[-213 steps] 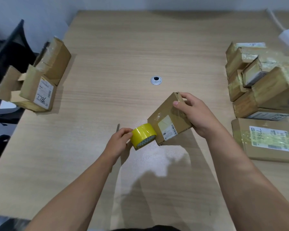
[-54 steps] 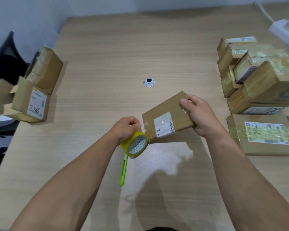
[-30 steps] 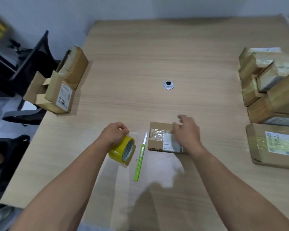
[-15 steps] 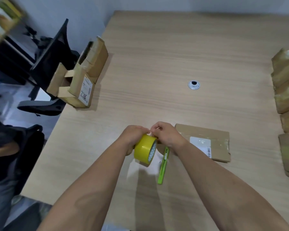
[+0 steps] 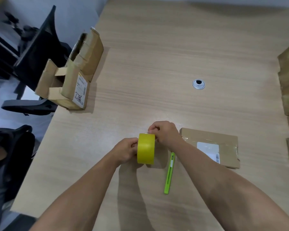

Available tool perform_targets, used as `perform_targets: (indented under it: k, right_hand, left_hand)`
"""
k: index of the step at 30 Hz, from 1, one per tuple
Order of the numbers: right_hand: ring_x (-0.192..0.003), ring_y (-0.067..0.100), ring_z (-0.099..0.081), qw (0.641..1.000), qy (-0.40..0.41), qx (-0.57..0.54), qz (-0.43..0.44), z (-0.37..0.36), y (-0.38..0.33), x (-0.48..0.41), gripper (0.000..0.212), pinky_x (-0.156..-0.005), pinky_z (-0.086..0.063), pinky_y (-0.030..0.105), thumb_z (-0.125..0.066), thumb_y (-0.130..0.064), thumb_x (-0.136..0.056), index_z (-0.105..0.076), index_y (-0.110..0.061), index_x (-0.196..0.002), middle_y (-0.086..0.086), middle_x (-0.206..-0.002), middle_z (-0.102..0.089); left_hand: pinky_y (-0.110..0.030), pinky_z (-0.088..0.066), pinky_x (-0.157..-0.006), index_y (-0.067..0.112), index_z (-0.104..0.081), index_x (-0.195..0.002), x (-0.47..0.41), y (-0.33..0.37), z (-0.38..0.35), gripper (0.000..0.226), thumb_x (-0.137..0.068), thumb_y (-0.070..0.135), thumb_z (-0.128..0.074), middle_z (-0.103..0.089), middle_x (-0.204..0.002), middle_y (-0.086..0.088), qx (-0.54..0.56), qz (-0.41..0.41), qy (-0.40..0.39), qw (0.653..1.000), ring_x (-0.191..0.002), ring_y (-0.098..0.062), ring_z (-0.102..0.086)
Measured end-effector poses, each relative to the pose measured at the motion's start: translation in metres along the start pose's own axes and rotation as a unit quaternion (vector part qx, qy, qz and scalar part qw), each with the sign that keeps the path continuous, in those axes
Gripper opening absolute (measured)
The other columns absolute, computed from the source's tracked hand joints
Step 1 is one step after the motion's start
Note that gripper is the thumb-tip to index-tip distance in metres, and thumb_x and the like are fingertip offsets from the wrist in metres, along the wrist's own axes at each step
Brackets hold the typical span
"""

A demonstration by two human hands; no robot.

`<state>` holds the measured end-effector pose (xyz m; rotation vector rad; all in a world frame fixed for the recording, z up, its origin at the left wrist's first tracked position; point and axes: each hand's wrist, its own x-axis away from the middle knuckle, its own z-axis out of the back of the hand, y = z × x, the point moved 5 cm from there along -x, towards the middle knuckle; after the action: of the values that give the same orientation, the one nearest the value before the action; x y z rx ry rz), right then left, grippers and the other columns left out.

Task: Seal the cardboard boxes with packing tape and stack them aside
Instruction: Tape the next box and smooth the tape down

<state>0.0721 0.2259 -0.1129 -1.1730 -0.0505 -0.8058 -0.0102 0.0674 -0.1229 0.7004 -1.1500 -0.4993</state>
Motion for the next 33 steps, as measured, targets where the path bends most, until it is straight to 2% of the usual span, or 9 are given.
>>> perform_targets:
  k: [3, 6, 10, 13, 15, 20, 25, 30, 33]
  right_hand:
    - [-0.081, 0.015, -0.058, 0.999, 0.019, 0.043, -0.003, -0.008, 0.002, -0.007, 0.005, -0.068, -0.042, 0.021, -0.07, -0.004, -0.085, -0.075, -0.004, -0.086, 0.005, -0.082, -0.07]
    - [-0.087, 0.027, -0.061, 0.997, 0.015, 0.076, -0.027, -0.025, 0.006, -0.015, 0.003, -0.07, -0.043, 0.031, -0.069, -0.004, -0.086, -0.066, -0.004, -0.086, 0.01, -0.088, -0.067]
    - [-0.086, 0.03, -0.061, 0.993, -0.011, 0.115, -0.04, -0.032, 0.006, -0.021, 0.013, -0.071, -0.048, 0.035, -0.071, -0.014, -0.089, -0.06, -0.009, -0.085, 0.014, -0.092, -0.065]
    - [-0.081, 0.031, -0.055, 0.982, -0.054, 0.181, -0.02, -0.032, -0.003, -0.021, 0.011, -0.06, -0.039, 0.032, -0.064, -0.011, -0.09, -0.054, -0.011, -0.086, 0.017, -0.095, -0.061]
    - [-0.078, 0.028, -0.048, 0.971, -0.079, 0.225, -0.012, -0.03, -0.007, -0.021, 0.01, -0.055, -0.031, 0.031, -0.059, -0.009, -0.091, -0.049, -0.009, -0.092, 0.016, -0.093, -0.054]
    - [-0.079, 0.028, -0.048, 0.964, -0.066, 0.254, -0.049, -0.025, -0.002, -0.022, 0.031, -0.052, -0.027, 0.028, -0.072, -0.025, -0.086, -0.043, -0.014, -0.086, 0.012, -0.093, -0.051]
    - [-0.08, 0.025, -0.052, 0.976, -0.042, 0.195, -0.089, -0.021, -0.001, -0.022, 0.031, -0.067, -0.044, 0.034, -0.079, -0.02, -0.086, -0.049, -0.011, -0.085, 0.015, -0.103, -0.059]
    - [-0.088, 0.03, -0.059, 0.981, -0.034, 0.175, -0.083, -0.022, -0.002, -0.015, 0.016, -0.076, -0.05, 0.04, -0.068, -0.015, -0.094, -0.055, -0.007, -0.091, 0.019, -0.105, -0.063]
    - [-0.086, 0.029, -0.059, 0.991, -0.007, 0.106, -0.083, -0.006, 0.001, -0.001, 0.011, -0.067, -0.048, 0.032, -0.056, -0.016, -0.098, -0.059, -0.007, -0.093, 0.014, -0.103, -0.065]
  left_hand:
    - [-0.059, -0.054, -0.086, 0.005, -0.073, -0.098, -0.005, -0.006, 0.008, 0.026, -0.088, 0.026, -0.06, -0.071, -0.095, -0.022, -0.075, 0.012, -0.023, 0.997, -0.088, -0.03, -0.069]
    - [-0.042, -0.058, -0.086, 0.01, -0.077, -0.103, -0.004, -0.004, 0.019, 0.018, -0.093, 0.012, -0.062, -0.076, -0.102, -0.011, -0.134, 0.047, -0.035, 0.989, -0.096, -0.027, -0.071]
    - [-0.014, -0.047, -0.056, 0.019, -0.071, -0.079, -0.009, -0.006, 0.023, 0.018, -0.092, 0.01, -0.061, -0.074, -0.093, -0.01, -0.21, 0.092, -0.069, 0.971, -0.076, -0.017, -0.065]
    - [-0.025, -0.046, -0.069, 0.006, -0.071, -0.093, -0.013, -0.004, 0.023, 0.008, -0.089, 0.012, -0.067, -0.068, -0.094, -0.011, -0.286, 0.095, -0.092, 0.949, -0.086, -0.021, -0.062]
    - [-0.029, -0.046, -0.072, 0.002, -0.069, -0.107, -0.017, 0.001, 0.02, 0.022, -0.088, 0.014, -0.069, -0.068, -0.101, -0.013, -0.33, 0.103, -0.11, 0.932, -0.095, -0.027, -0.066]
    - [-0.016, -0.044, -0.047, 0.011, -0.061, -0.072, -0.023, 0.006, 0.013, 0.018, -0.09, 0.009, -0.059, -0.064, -0.067, -0.004, -0.374, 0.122, -0.111, 0.912, -0.054, -0.011, -0.063]
    - [-0.031, -0.048, -0.068, 0.015, -0.05, -0.069, -0.023, 0.007, 0.013, 0.026, -0.082, -0.002, -0.066, -0.058, -0.077, -0.005, -0.462, 0.101, -0.111, 0.874, -0.079, -0.024, -0.06]
    - [-0.032, -0.054, -0.062, 0.011, -0.058, -0.068, -0.02, 0.002, 0.015, 0.02, -0.086, 0.002, -0.06, -0.061, -0.069, -0.007, -0.431, 0.119, -0.093, 0.89, -0.068, -0.022, -0.062]
    - [-0.031, -0.057, -0.065, 0.008, -0.068, -0.075, -0.015, 0.007, 0.025, 0.019, -0.091, 0.016, -0.061, -0.065, -0.065, -0.007, -0.371, 0.151, -0.064, 0.914, -0.056, -0.018, -0.063]
